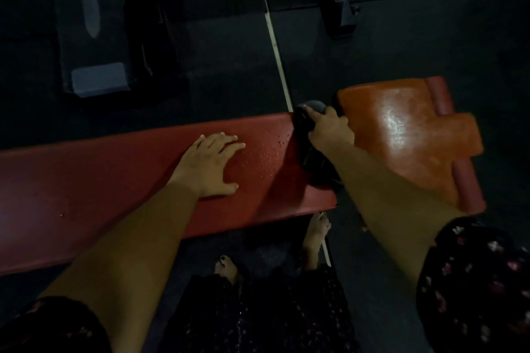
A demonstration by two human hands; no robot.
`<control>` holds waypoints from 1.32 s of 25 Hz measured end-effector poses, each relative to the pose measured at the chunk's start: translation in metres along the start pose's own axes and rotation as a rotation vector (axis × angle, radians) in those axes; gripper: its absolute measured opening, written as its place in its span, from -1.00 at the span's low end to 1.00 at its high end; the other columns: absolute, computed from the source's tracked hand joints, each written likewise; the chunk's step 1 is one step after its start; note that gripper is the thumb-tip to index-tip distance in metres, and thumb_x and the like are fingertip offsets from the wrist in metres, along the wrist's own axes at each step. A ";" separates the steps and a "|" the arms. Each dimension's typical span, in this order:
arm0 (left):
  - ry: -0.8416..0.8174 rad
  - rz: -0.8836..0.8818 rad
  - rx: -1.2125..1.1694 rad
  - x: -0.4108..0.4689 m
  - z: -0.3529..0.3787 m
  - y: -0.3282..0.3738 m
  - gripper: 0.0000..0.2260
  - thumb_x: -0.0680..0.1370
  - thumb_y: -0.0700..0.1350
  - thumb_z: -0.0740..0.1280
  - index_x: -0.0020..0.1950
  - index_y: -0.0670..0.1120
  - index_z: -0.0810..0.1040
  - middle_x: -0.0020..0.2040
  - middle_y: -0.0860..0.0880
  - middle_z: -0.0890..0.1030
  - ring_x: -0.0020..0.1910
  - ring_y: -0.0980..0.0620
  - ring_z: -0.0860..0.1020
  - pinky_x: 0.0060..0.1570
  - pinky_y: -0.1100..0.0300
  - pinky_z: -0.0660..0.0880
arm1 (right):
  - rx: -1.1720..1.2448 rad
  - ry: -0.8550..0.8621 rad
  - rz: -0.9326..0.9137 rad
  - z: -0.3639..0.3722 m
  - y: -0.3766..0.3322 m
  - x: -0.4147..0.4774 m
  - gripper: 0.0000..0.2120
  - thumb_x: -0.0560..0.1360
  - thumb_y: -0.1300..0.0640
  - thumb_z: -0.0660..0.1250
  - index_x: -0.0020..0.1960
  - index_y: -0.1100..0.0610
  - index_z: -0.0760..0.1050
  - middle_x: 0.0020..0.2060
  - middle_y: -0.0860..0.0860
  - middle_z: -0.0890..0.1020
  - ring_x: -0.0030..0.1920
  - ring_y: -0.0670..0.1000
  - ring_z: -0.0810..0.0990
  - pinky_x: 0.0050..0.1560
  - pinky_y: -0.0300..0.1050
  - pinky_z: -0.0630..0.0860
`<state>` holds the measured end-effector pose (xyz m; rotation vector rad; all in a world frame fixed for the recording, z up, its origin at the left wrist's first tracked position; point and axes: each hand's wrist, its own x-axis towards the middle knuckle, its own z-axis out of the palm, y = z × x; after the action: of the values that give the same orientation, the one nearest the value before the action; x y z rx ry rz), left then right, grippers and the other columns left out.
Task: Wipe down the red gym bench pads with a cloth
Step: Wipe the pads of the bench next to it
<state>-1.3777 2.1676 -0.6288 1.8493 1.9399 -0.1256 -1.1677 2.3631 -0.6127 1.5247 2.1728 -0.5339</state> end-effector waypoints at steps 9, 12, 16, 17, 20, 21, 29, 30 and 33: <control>-0.009 -0.016 0.024 -0.003 0.004 0.005 -0.13 0.41 0.27 0.37 0.59 0.11 -0.01 0.59 0.03 0.03 0.57 -0.02 -0.05 0.53 -0.06 -0.14 | -0.111 0.095 -0.010 0.083 0.051 -0.111 -0.27 0.57 0.12 0.22 0.52 -0.33 -0.12 0.55 0.09 0.03 0.18 0.20 0.37 -0.04 0.06 0.52; -0.014 -0.041 -0.015 -0.003 0.005 0.010 -0.13 0.41 0.22 0.40 0.59 0.09 0.02 0.59 0.03 0.03 0.57 -0.02 -0.06 0.52 -0.06 -0.17 | -0.059 0.078 0.064 0.109 0.057 -0.147 -0.28 0.58 0.09 0.21 0.52 -0.34 -0.13 0.55 0.10 0.03 0.18 0.20 0.37 -0.02 0.09 0.55; 0.002 -0.058 -0.093 -0.007 0.007 0.008 -0.16 0.44 0.19 0.38 0.59 0.09 0.01 0.60 0.03 -0.01 0.58 -0.01 -0.11 0.51 -0.07 -0.22 | -0.147 0.106 0.016 0.107 0.044 -0.157 -0.33 0.57 0.07 0.22 0.54 -0.27 -0.03 0.54 0.11 0.07 0.18 0.22 0.38 -0.05 0.05 0.53; 0.013 -0.055 -0.089 -0.009 0.008 0.008 -0.17 0.45 0.20 0.37 0.60 0.08 0.00 0.60 0.03 -0.02 0.58 -0.01 -0.12 0.51 -0.07 -0.22 | -0.181 0.121 -0.005 0.099 0.039 -0.148 -0.35 0.58 0.05 0.21 0.54 -0.26 -0.01 0.54 0.11 0.09 0.18 0.22 0.37 -0.05 0.04 0.52; 0.026 -0.064 -0.075 -0.011 0.012 0.011 -0.16 0.46 0.29 0.32 0.60 0.09 -0.03 0.60 0.05 -0.06 0.57 0.01 -0.16 0.53 -0.08 -0.21 | -0.228 0.188 -0.026 0.068 0.025 -0.095 -0.39 0.59 -0.01 0.22 0.54 -0.23 0.03 0.48 0.10 0.17 0.19 0.23 0.37 -0.04 0.08 0.49; 0.036 -0.073 -0.087 -0.011 0.012 0.012 -0.17 0.46 0.31 0.31 0.60 0.10 -0.02 0.60 0.06 -0.05 0.57 0.01 -0.15 0.53 -0.08 -0.21 | -0.221 0.199 -0.014 0.057 0.021 -0.074 -0.41 0.59 -0.01 0.21 0.54 -0.22 0.05 0.46 0.10 0.20 0.20 0.23 0.36 -0.02 0.10 0.48; 0.132 -0.113 -0.152 -0.010 0.018 0.017 -0.23 0.45 0.28 0.35 0.57 0.08 0.13 0.59 0.04 0.08 0.57 0.00 -0.04 0.53 -0.06 -0.16 | -0.230 0.195 -0.053 0.023 -0.012 -0.016 -0.44 0.61 0.06 0.18 0.54 -0.19 0.08 0.42 0.11 0.24 0.23 0.24 0.34 0.01 0.13 0.46; 0.144 -0.118 -0.165 -0.010 0.018 0.018 -0.24 0.46 0.27 0.35 0.56 0.08 0.15 0.59 0.04 0.09 0.57 0.00 -0.03 0.52 -0.06 -0.16 | -0.240 0.202 -0.097 0.026 -0.009 -0.024 -0.43 0.60 0.05 0.18 0.54 -0.19 0.07 0.43 0.11 0.22 0.23 0.24 0.33 0.00 0.12 0.46; 0.188 -0.166 -0.214 -0.007 0.022 0.023 -0.30 0.48 0.25 0.33 0.54 0.07 0.21 0.57 0.04 0.14 0.57 0.00 0.00 0.53 -0.05 -0.16 | -0.269 0.224 -0.185 0.048 0.006 -0.059 -0.41 0.59 0.05 0.19 0.54 -0.20 0.06 0.47 0.12 0.16 0.21 0.26 0.34 -0.04 0.13 0.51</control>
<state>-1.3494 2.1549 -0.6396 1.6105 2.1396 0.2038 -1.1377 2.2930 -0.6206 1.2995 2.4548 -0.1204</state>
